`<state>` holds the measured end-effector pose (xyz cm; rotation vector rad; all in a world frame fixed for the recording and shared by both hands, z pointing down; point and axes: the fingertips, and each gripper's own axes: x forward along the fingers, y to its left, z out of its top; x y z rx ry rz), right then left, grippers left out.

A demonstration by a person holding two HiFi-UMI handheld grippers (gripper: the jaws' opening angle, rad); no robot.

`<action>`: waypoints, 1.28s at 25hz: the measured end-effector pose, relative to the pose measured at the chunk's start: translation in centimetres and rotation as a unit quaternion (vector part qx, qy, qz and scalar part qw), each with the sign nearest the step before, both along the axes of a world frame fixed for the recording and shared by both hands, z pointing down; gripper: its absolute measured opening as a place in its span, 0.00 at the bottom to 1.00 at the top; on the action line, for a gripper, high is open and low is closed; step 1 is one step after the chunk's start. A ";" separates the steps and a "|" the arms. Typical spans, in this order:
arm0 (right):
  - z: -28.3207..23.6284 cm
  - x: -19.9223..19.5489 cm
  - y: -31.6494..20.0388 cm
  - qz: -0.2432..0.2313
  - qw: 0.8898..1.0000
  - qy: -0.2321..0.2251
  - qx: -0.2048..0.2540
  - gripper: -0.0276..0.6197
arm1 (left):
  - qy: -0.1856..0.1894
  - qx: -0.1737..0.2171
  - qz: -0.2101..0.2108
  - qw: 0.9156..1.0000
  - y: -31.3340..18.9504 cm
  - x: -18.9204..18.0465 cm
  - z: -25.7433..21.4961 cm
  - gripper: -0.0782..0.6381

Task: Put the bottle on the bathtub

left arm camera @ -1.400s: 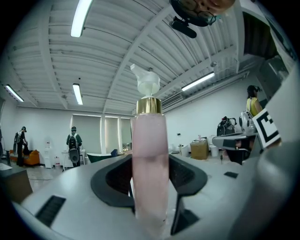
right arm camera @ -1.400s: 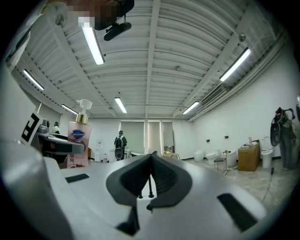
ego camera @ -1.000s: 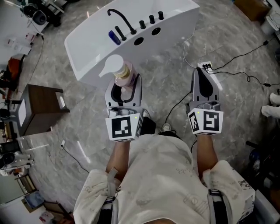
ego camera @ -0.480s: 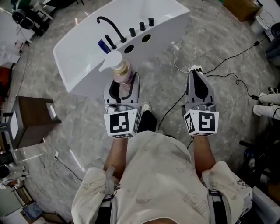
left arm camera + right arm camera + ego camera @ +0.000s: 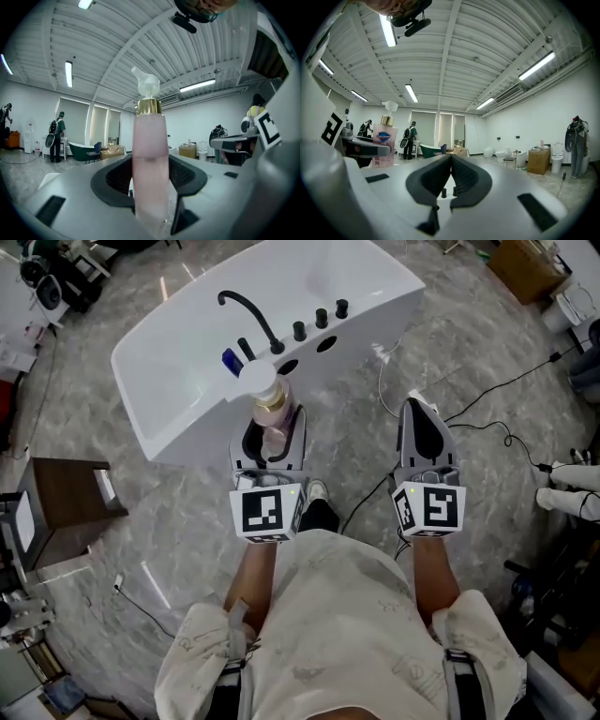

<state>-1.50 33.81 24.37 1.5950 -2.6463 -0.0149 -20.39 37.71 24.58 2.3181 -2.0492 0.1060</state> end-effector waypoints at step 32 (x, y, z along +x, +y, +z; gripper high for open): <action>1.2 -4.3 -17.6 -0.001 1.000 -0.010 0.010 0.03 | -0.009 -0.014 0.027 0.999 -17.6 -2.2 2.6 0.42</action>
